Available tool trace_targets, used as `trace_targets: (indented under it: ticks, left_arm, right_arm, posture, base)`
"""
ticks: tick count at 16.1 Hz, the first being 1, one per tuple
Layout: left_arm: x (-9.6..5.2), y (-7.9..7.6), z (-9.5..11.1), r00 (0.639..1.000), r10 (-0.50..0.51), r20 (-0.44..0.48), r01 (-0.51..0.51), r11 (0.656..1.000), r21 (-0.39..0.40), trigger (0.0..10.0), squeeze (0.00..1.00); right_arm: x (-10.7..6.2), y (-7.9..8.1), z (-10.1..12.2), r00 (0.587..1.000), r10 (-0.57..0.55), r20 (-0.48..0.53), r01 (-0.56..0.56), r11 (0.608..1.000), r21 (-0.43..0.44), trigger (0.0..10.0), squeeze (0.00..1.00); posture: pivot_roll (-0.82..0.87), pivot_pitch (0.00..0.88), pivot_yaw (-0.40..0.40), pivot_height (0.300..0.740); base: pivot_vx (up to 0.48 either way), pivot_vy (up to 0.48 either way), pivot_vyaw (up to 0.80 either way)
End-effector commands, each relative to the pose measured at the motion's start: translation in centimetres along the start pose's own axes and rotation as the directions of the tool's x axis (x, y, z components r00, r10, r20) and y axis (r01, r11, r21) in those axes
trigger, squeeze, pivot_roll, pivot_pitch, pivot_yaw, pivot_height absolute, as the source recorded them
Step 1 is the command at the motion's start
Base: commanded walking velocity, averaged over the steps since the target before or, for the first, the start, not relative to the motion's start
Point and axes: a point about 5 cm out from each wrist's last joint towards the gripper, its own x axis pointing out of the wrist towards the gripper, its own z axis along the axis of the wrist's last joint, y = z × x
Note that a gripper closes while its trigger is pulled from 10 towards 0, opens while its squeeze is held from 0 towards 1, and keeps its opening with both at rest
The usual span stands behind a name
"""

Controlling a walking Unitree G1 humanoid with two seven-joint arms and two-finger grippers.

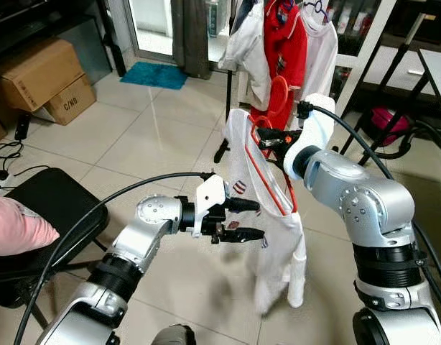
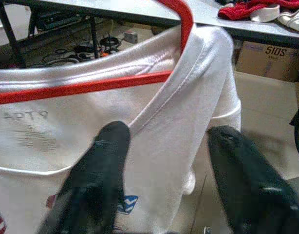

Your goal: Hang hanger

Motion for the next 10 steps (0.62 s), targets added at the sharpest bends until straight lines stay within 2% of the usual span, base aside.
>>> trace_targets:
  ticks: [1,4,5,8,9,10]
  left_arm:
    - [0.3,0.4,0.3,1.0,-0.013,-0.012,0.013,1.0,0.028,3.3,0.0]
    - [0.6,0.6,0.3,1.0,-0.018,-0.014,0.019,0.999,0.038,3.5,0.0]
    - [0.8,0.6,0.3,0.999,-0.033,-0.012,0.034,0.999,0.04,3.3,0.0]
    - [1.1,0.5,0.3,0.998,-0.056,-0.011,0.057,0.997,0.043,2.3,0.0]
    - [1.2,0.3,0.2,0.997,-0.083,-0.006,0.083,0.996,0.044,1.4,0.0]
    - [1.3,0.2,0.2,0.996,-0.093,-0.007,0.093,0.995,0.041,1.0,0.0]
  right_arm:
    - [-0.5,0.8,1.7,0.998,0.028,0.062,-0.028,1.0,-0.005,10.0,0.0]
    - [-0.8,1.5,1.8,0.997,0.055,0.059,-0.054,0.999,-0.007,10.0,0.0]
    - [-0.9,1.8,1.6,0.997,0.065,0.051,-0.065,0.998,-0.007,10.0,0.0]
    - [-0.9,2.1,1.5,0.996,0.074,0.043,-0.074,0.997,-0.007,10.0,0.0]
    - [-1.0,2.2,1.5,0.996,0.077,0.04,-0.076,0.997,-0.008,10.0,0.0]
    - [-1.0,2.2,1.5,0.996,0.077,0.039,-0.076,0.997,-0.008,10.0,0.0]
  posture:
    - [-0.06,0.087,0.033,0.74]
    - [-0.07,0.089,0.045,0.74]
    - [-0.07,0.088,0.046,0.74]
    - [-0.07,0.086,0.049,0.74]
    - [-0.07,0.084,0.051,0.74]
    - [-0.07,0.084,0.051,0.74]
  base:
    - [0.0,0.0,0.0]
    - [0.0,0.0,0.0]
    - [0.0,0.0,0.0]
    - [0.0,0.0,0.0]
    - [0.0,0.0,0.0]
    - [0.0,0.0,0.0]
